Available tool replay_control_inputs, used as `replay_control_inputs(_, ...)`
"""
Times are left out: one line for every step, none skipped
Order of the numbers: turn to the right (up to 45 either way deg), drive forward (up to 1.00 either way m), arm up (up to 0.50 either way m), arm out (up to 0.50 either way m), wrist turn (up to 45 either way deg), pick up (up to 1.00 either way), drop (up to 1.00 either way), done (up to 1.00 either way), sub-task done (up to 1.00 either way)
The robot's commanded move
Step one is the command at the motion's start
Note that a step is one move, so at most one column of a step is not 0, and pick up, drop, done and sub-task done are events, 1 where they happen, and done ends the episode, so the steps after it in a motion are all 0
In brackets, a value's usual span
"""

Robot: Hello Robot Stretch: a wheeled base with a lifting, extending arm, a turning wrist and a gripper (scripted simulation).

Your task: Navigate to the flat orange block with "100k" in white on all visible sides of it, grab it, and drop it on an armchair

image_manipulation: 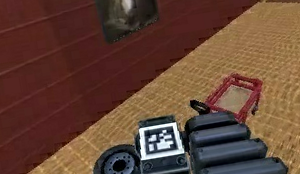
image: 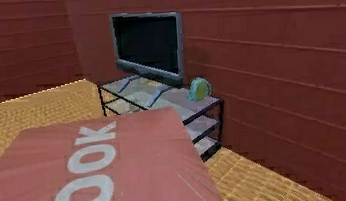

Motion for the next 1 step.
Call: replay_control_inputs(-39.0,0.00,0.00,0.00,0.0,0.00,0.00,0.00,0.00)
